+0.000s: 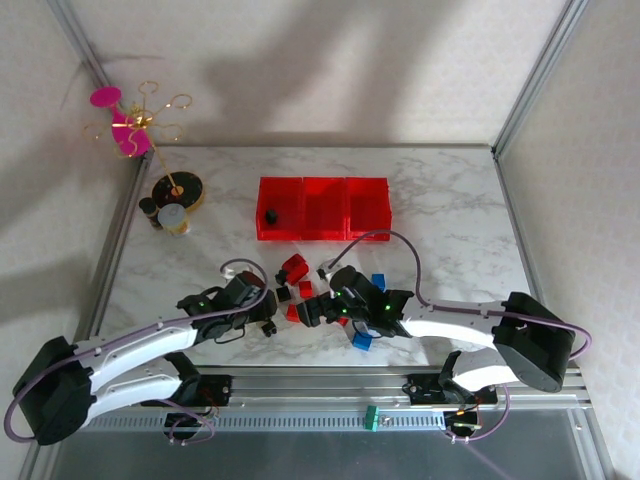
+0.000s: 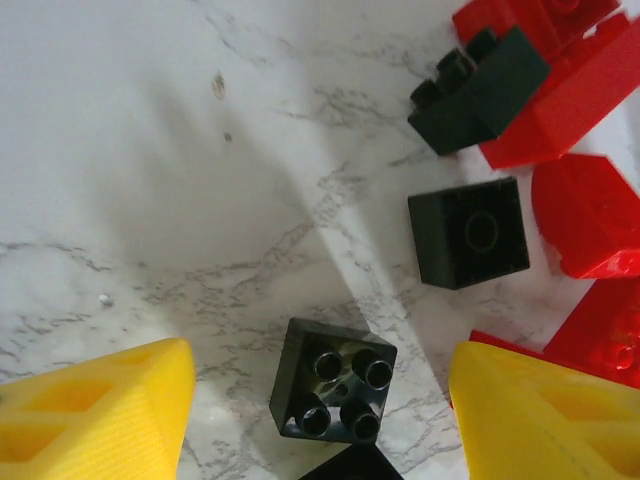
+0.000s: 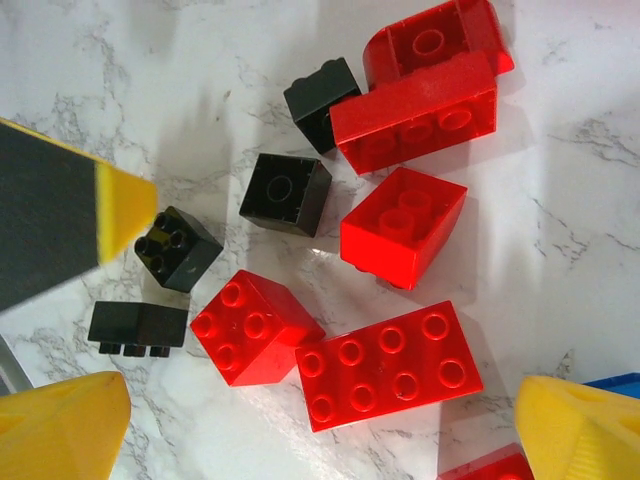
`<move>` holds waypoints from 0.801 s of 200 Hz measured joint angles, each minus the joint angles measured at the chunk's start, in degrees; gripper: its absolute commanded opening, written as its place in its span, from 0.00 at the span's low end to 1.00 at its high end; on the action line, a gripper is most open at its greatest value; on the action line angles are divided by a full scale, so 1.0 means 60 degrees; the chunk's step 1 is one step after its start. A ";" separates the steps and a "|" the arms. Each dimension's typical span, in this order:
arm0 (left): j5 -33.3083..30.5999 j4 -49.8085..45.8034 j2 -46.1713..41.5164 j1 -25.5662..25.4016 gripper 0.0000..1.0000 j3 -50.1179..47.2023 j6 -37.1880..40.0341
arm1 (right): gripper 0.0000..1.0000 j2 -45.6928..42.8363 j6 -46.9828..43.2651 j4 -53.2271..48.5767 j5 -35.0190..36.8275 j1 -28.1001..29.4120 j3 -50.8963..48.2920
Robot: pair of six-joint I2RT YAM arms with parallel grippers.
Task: Sort the legos into containers by color
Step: Pick up the lego from the middle-left of the table.
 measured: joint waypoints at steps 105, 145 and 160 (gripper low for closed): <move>-0.0080 0.0539 0.1869 -0.0284 0.60 0.0259 0.0047 | 0.99 -0.0040 0.0025 0.0146 0.0142 0.0000 -0.0047; -0.0076 0.0721 0.1949 -0.0350 0.51 0.0291 0.0080 | 0.99 -0.0040 0.0025 0.0146 0.0142 0.0000 -0.0047; -0.0091 0.0816 0.2040 -0.0353 0.47 0.0295 0.0084 | 0.99 -0.0040 0.0025 0.0146 0.0142 0.0000 -0.0047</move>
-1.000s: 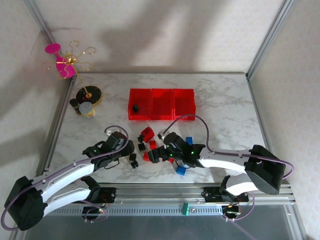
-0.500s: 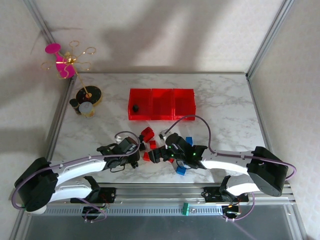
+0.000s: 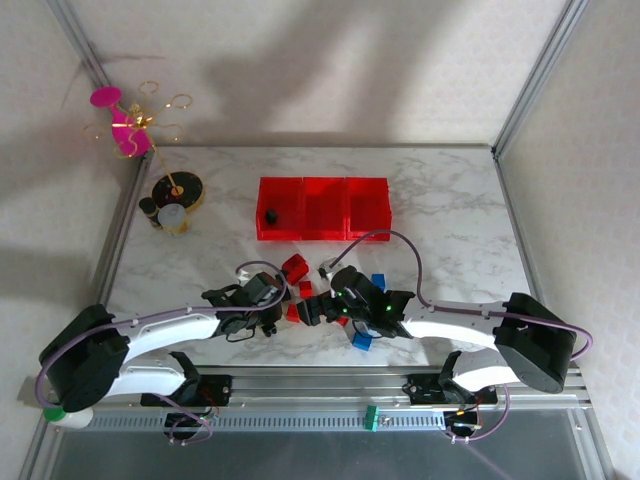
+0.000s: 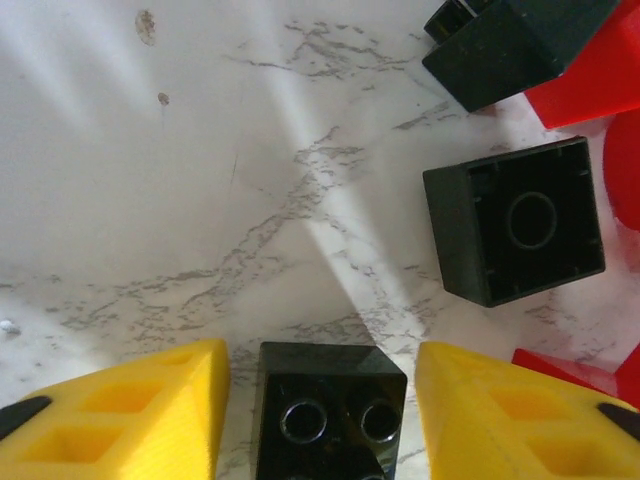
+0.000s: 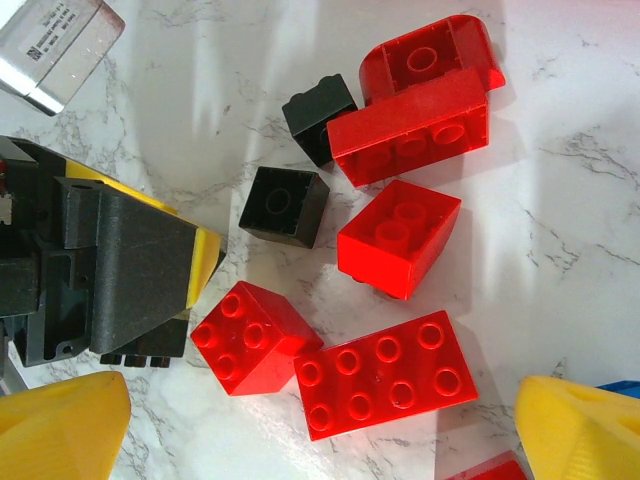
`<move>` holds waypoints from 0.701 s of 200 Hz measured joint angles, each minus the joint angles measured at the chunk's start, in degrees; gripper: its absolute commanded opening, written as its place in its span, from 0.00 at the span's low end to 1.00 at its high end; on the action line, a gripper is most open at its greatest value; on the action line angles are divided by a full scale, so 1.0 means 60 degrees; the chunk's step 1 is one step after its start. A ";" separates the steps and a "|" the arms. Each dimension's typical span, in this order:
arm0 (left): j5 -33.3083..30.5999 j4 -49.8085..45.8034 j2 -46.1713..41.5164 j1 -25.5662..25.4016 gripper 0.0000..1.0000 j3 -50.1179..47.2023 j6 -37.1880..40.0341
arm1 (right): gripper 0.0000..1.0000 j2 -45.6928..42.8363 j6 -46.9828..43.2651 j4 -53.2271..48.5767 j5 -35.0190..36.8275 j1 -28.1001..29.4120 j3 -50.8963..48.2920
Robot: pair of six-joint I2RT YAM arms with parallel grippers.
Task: Sort the legos into containers by color
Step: Pick up the lego from the middle-left of the table.
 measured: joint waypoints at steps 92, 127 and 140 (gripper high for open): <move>-0.0306 -0.0015 0.0113 0.0000 0.35 0.0055 0.0033 | 0.99 0.0113 0.0000 -0.0011 0.0084 0.0000 0.0040; -0.0579 -0.0335 -0.0106 0.0004 0.35 0.0248 0.0036 | 0.99 0.0109 0.0058 -0.0047 0.0178 0.0000 0.0219; -0.0754 -0.0466 -0.0244 0.0004 0.35 0.0506 0.0040 | 0.99 0.0109 0.0109 -0.0087 0.0182 0.0000 0.0350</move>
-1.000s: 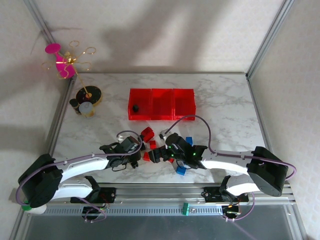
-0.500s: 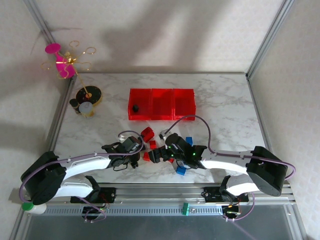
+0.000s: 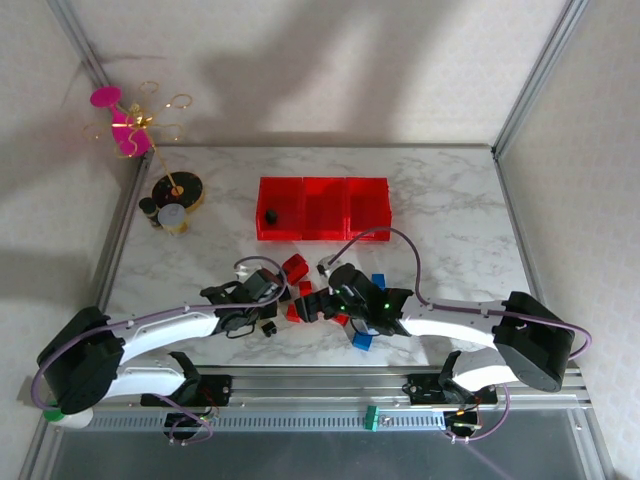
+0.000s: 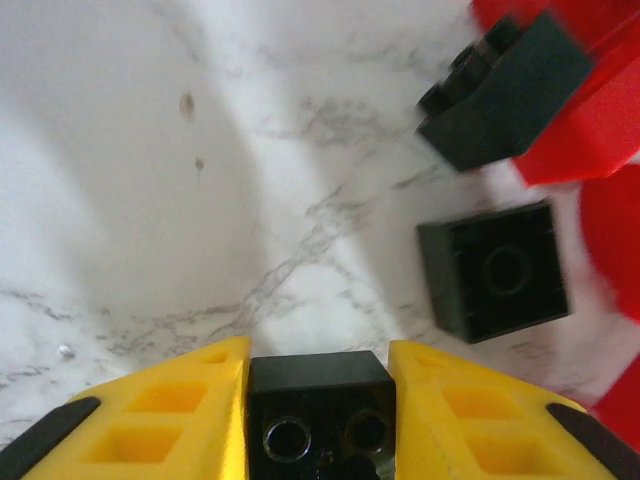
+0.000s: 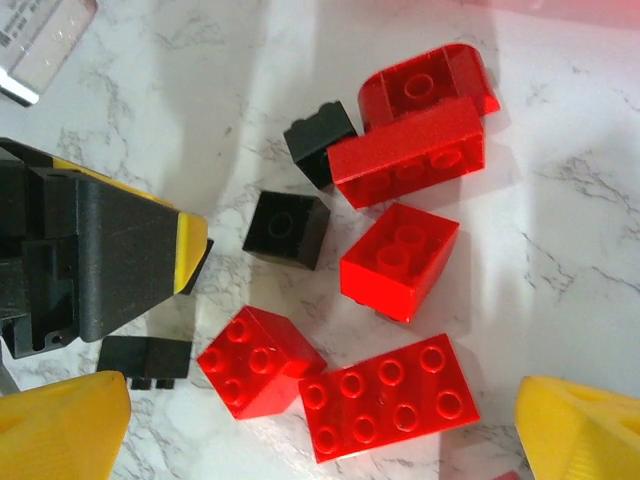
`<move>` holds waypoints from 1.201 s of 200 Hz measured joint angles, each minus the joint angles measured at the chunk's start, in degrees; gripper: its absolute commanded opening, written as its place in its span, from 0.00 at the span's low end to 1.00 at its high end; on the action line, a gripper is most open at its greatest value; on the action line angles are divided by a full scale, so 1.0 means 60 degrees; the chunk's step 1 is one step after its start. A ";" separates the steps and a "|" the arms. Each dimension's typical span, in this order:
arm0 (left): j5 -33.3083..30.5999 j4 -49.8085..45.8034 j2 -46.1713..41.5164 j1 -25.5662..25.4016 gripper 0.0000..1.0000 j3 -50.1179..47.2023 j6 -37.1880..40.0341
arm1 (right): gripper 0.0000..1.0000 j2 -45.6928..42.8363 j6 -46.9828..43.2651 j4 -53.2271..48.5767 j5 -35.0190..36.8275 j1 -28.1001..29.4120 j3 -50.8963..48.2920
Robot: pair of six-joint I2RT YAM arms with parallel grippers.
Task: Sort the legos into containers by color
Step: Pick up the lego from the middle-left of the table, then place the lego in the container.
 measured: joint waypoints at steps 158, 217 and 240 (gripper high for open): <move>-0.0922 0.0648 0.3952 0.2459 0.35 0.5621 0.2306 | 0.99 -0.0619 0.0612 -0.0674 0.0069 -0.2164 0.1122; -0.0922 0.0860 0.6889 0.3027 0.36 0.8145 0.2765 | 0.99 -0.0656 0.0637 -0.0637 0.0069 -0.2422 0.1118; -0.0922 0.0860 0.7690 0.3220 0.40 0.8870 0.2903 | 0.99 -0.0761 0.0616 -0.0634 0.0073 -0.2473 0.1118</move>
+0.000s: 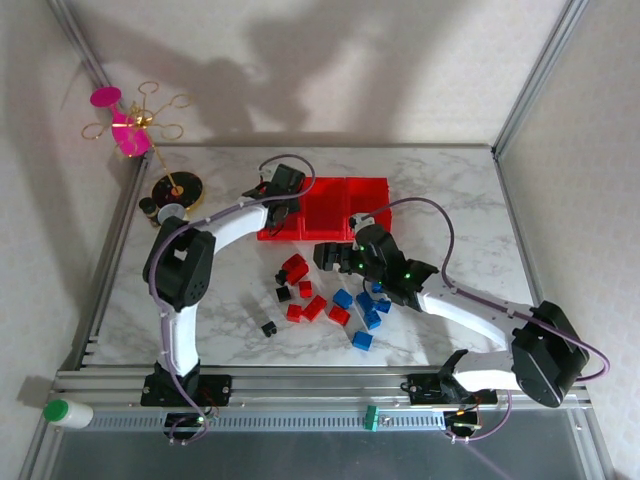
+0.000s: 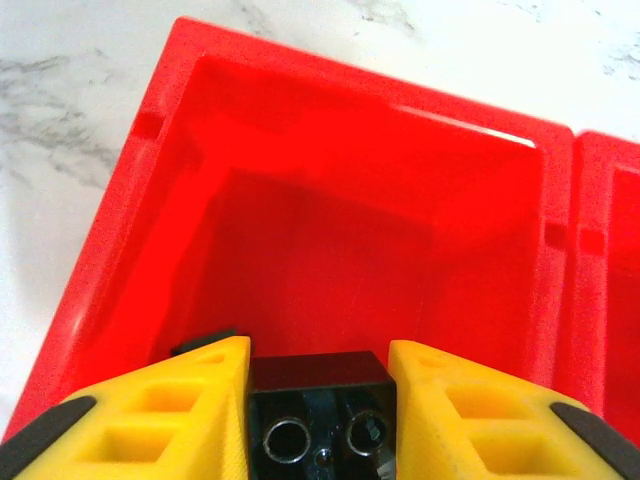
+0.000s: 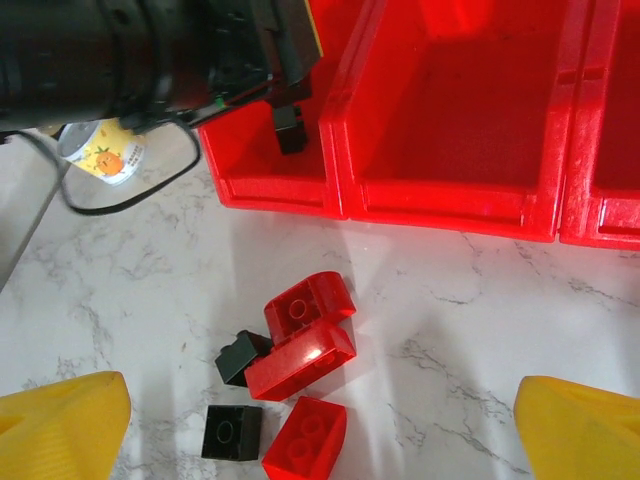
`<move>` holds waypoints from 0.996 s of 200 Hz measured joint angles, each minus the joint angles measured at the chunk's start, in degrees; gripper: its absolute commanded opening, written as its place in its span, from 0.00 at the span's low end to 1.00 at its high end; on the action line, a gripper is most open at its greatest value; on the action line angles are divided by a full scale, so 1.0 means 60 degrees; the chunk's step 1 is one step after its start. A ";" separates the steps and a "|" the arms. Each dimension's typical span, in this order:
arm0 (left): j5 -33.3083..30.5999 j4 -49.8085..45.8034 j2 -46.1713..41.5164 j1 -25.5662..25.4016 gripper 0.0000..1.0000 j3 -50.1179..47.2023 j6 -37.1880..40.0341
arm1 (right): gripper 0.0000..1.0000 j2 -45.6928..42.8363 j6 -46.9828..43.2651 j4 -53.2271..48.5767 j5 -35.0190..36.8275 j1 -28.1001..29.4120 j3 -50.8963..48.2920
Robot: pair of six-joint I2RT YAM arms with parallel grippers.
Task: Sort the legos into containers by color
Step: Place the lego in the container, then pick up the lego from the center of the table.
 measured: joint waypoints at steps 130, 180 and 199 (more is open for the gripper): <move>0.0659 -0.0222 -0.1002 0.0164 0.52 -0.0353 0.0284 | 0.99 0.0138 -0.0084 0.0251 -0.0335 -0.0226 -0.0018; 0.1078 0.0131 -0.4095 -0.0091 0.54 -0.2648 0.0226 | 0.99 0.0138 -0.0313 0.0149 -0.0736 -0.0222 -0.0058; 0.1198 0.0102 -0.4951 -0.0372 0.55 -0.3705 0.0131 | 0.99 0.0109 -0.0386 0.0084 -0.0801 -0.0149 -0.0175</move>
